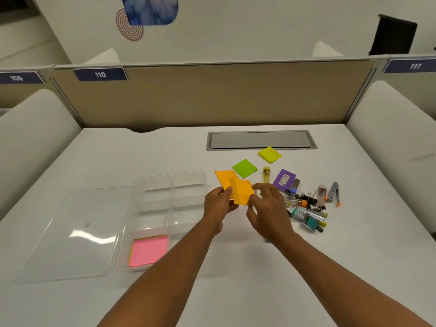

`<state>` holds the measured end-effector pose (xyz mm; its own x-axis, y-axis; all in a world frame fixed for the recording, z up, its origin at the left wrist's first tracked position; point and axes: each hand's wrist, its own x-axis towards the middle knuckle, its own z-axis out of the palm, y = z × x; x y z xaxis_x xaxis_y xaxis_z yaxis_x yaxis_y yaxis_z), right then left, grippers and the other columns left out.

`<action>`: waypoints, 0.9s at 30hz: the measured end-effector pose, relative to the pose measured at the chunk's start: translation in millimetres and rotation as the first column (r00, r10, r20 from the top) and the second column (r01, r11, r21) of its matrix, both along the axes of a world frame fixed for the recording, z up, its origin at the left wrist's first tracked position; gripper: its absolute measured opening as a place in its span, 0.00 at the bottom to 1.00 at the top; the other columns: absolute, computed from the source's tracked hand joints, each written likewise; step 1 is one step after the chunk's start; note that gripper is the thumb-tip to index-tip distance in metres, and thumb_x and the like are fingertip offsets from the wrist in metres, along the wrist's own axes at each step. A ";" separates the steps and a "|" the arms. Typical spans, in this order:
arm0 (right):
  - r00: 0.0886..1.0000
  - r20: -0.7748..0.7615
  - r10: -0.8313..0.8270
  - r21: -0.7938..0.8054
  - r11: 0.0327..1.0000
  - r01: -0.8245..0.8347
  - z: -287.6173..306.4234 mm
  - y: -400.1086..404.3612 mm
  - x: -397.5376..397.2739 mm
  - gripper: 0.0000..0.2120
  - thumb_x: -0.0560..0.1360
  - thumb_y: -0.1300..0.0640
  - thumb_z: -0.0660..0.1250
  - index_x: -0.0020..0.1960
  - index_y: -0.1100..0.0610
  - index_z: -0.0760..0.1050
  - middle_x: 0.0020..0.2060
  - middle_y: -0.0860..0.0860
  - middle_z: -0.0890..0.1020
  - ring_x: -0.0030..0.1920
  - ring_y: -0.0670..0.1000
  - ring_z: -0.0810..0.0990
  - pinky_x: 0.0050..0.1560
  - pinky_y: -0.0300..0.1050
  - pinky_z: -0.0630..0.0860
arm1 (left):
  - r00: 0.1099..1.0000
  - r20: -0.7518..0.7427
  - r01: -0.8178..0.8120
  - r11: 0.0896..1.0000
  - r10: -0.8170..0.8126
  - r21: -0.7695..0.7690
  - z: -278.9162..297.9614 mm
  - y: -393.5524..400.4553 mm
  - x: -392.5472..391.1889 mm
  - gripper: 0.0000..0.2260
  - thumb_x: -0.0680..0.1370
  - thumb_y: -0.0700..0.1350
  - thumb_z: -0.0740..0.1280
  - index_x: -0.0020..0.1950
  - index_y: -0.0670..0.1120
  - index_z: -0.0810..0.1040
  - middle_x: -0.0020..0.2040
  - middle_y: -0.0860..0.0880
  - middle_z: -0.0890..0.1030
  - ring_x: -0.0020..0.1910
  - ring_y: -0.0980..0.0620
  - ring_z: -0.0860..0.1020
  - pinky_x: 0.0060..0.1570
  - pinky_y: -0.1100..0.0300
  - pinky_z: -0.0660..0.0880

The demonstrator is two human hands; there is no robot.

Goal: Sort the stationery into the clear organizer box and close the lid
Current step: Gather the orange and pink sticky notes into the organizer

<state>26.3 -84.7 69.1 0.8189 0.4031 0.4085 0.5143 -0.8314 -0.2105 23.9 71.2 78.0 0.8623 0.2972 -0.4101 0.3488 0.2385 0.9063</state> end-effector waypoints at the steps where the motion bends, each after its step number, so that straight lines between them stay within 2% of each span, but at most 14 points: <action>1: 1.000 -0.015 0.016 -0.016 1.000 -0.016 0.3 3.9 -3.3 0.06 0.70 0.57 0.73 0.44 0.58 0.79 0.58 0.58 0.79 0.61 0.61 0.74 0.54 0.56 0.76 | 1.000 -0.001 0.010 1.000 -0.010 0.024 -0.2 2.8 -3.4 0.09 0.81 0.45 0.64 0.60 0.46 0.77 0.52 0.45 0.82 0.49 0.46 0.83 0.44 0.58 0.81; 4: 0.991 -0.116 0.069 0.019 0.998 -0.067 1.8 13.4 -12.6 0.07 0.71 0.50 0.71 0.45 0.54 0.79 0.60 0.55 0.79 0.63 0.58 0.73 0.59 0.56 0.74 | 0.999 -0.022 0.035 0.988 -0.032 0.148 -0.9 13.7 -12.7 0.13 0.80 0.45 0.65 0.63 0.43 0.77 0.57 0.43 0.81 0.54 0.43 0.81 0.50 0.52 0.81; 6: 0.979 -0.194 0.070 0.138 0.989 -0.044 4.6 17.9 -14.2 0.11 0.73 0.47 0.68 0.49 0.53 0.80 0.60 0.54 0.78 0.63 0.56 0.72 0.60 0.54 0.72 | 0.999 -0.022 0.041 0.980 -0.037 0.192 -1.5 22.3 -17.4 0.10 0.80 0.44 0.65 0.60 0.43 0.79 0.56 0.42 0.82 0.53 0.42 0.81 0.52 0.48 0.81; 8: 0.973 -0.226 0.037 0.212 0.977 0.012 9.4 23.1 -8.5 0.15 0.75 0.48 0.67 0.58 0.54 0.80 0.63 0.54 0.77 0.64 0.55 0.71 0.62 0.53 0.70 | 0.998 -0.027 0.056 0.974 -0.052 0.219 -1.9 31.0 -23.0 0.06 0.79 0.44 0.66 0.53 0.44 0.80 0.53 0.41 0.82 0.52 0.41 0.81 0.52 0.47 0.81; 10: 0.961 -0.276 0.003 0.190 0.980 0.052 13.9 27.6 1.9 0.20 0.78 0.48 0.65 0.67 0.55 0.75 0.67 0.55 0.75 0.67 0.56 0.69 0.66 0.53 0.67 | 0.996 -0.036 0.085 0.967 -0.079 0.239 -1.7 37.9 -28.6 0.05 0.79 0.45 0.67 0.52 0.46 0.78 0.54 0.42 0.82 0.51 0.42 0.81 0.51 0.50 0.81; 13: 0.876 -0.482 -0.024 0.122 0.988 0.094 19.3 34.6 16.4 0.23 0.80 0.48 0.61 0.73 0.54 0.67 0.69 0.55 0.74 0.67 0.59 0.70 0.66 0.54 0.67 | 0.994 -0.026 0.109 0.968 -0.106 0.225 -3.2 47.6 -35.9 0.07 0.79 0.47 0.67 0.55 0.47 0.77 0.57 0.44 0.81 0.52 0.44 0.81 0.48 0.55 0.81; 16: 0.777 -0.629 -0.012 0.114 0.988 0.107 21.4 40.6 21.5 0.17 0.80 0.51 0.63 0.67 0.54 0.75 0.59 0.55 0.80 0.57 0.55 0.76 0.54 0.49 0.73 | 0.996 -0.006 0.086 0.979 -0.087 0.185 -3.6 56.0 -42.1 0.11 0.80 0.49 0.66 0.60 0.46 0.76 0.57 0.46 0.79 0.52 0.46 0.79 0.45 0.56 0.79; 18: 0.702 -0.710 0.048 0.224 0.961 0.160 20.3 43.8 19.4 0.11 0.79 0.54 0.66 0.59 0.55 0.80 0.51 0.53 0.82 0.49 0.51 0.78 0.46 0.45 0.72 | 0.999 -0.001 0.041 0.984 -0.041 0.174 -3.7 62.7 -44.9 0.08 0.81 0.51 0.64 0.57 0.50 0.75 0.54 0.48 0.78 0.49 0.48 0.79 0.41 0.58 0.77; 20: 0.601 -0.789 0.129 0.361 0.889 0.282 18.9 45.2 15.3 0.07 0.78 0.57 0.67 0.54 0.56 0.81 0.42 0.52 0.81 0.41 0.50 0.76 0.38 0.43 0.72 | 0.999 -0.018 -0.030 0.995 0.032 0.098 -4.2 70.8 -47.7 0.08 0.82 0.51 0.62 0.58 0.50 0.74 0.52 0.48 0.79 0.47 0.48 0.80 0.41 0.57 0.78; 23: 0.464 -0.843 0.274 0.509 0.687 0.518 19.4 50.0 8.4 0.03 0.77 0.62 0.66 0.49 0.59 0.79 0.38 0.56 0.78 0.35 0.51 0.75 0.31 0.42 0.70 | 0.988 -0.038 -0.150 0.987 0.148 -0.066 -6.3 83.9 -54.9 0.09 0.82 0.49 0.61 0.59 0.46 0.74 0.50 0.45 0.80 0.49 0.45 0.81 0.48 0.51 0.80; 25: 0.378 -0.849 0.368 0.526 0.527 0.668 21.3 56.0 2.4 0.03 0.77 0.63 0.66 0.50 0.60 0.77 0.38 0.56 0.78 0.34 0.51 0.77 0.30 0.41 0.71 | 0.979 -0.024 -0.205 0.974 0.203 -0.097 -8.4 91.2 -60.4 0.09 0.82 0.47 0.61 0.60 0.44 0.76 0.52 0.42 0.81 0.50 0.44 0.80 0.51 0.51 0.80; 27: 0.312 -0.838 0.448 0.498 0.395 0.772 22.6 64.5 -4.6 0.05 0.76 0.63 0.67 0.51 0.59 0.76 0.39 0.55 0.80 0.35 0.51 0.80 0.28 0.40 0.73 | 0.974 0.005 -0.224 0.970 0.225 -0.091 -11.0 97.6 -66.0 0.07 0.82 0.43 0.61 0.56 0.45 0.77 0.52 0.41 0.80 0.47 0.45 0.80 0.49 0.53 0.80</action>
